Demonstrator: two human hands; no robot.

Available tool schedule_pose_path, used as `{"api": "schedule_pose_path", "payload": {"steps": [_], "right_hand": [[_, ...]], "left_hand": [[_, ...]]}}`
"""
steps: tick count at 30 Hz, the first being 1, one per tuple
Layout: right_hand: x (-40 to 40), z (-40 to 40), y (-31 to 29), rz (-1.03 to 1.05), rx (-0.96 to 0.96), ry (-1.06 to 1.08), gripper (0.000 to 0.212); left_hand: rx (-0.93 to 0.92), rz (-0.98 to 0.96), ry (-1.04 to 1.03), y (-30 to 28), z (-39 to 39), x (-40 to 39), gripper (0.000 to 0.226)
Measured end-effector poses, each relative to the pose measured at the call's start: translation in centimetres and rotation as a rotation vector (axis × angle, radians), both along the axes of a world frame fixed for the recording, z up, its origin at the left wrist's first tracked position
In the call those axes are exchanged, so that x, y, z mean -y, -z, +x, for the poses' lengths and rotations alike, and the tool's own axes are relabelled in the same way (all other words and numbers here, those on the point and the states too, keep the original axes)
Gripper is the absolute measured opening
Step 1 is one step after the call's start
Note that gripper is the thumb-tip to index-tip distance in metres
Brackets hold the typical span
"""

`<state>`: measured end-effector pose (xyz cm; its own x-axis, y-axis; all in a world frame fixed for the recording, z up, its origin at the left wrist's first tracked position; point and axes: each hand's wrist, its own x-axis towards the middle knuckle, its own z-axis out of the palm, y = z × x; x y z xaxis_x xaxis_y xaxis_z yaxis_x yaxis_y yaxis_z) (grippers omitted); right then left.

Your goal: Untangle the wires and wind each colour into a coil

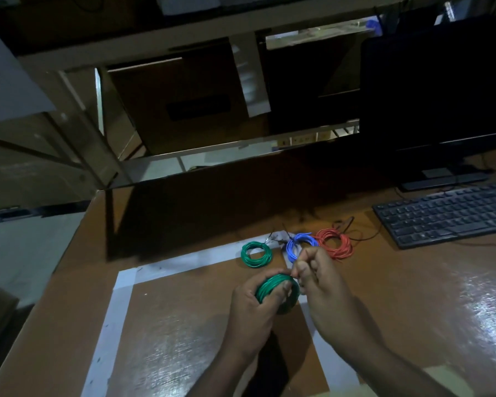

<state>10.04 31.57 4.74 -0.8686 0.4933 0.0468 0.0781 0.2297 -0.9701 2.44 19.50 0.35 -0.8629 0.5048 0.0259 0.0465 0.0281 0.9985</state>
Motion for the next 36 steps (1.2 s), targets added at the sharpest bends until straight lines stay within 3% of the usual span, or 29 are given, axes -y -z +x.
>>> {"api": "schedule_pose_path", "payload": {"steps": [4,8,11,15,18,22,29,36], "right_hand": [[-0.5,0.2,0.6,-0.066,0.139,-0.042,0.013],[-1.0,0.7,2.8,-0.053,0.268,-0.099,0.029],[-1.1,0.5,4.1,-0.236,0.351,-0.171,0.028],[-1.6,0.3,4.3,-0.281,0.319,-0.12,0.016],[-2.5,-0.5,4.8,-0.214,0.333,-0.029,0.024],[-3.6,-1.8,5.4,-0.14,0.317,0.028,0.026],[-4.3,-2.8,6.0,0.022,0.374,-0.091,0.038],[-4.0,-0.6,6.7,0.201,0.311,-0.19,0.04]], "left_hand": [[0.21,0.008,-0.136,2.3,0.4,0.0,0.015],[0.586,0.182,-0.22,3.4,0.2,0.0,0.033],[0.696,0.238,-0.167,3.6,0.1,-0.4,0.038],[0.597,0.158,-0.135,3.8,0.1,-1.1,0.042],[0.502,-0.002,-0.107,4.1,0.1,-1.3,0.039],[0.386,-0.127,-0.277,4.4,-0.7,-1.9,0.027],[0.331,-0.181,-0.515,5.8,-2.1,-2.8,0.025],[0.176,-0.245,-0.468,6.0,-1.1,-2.1,0.019]]}}
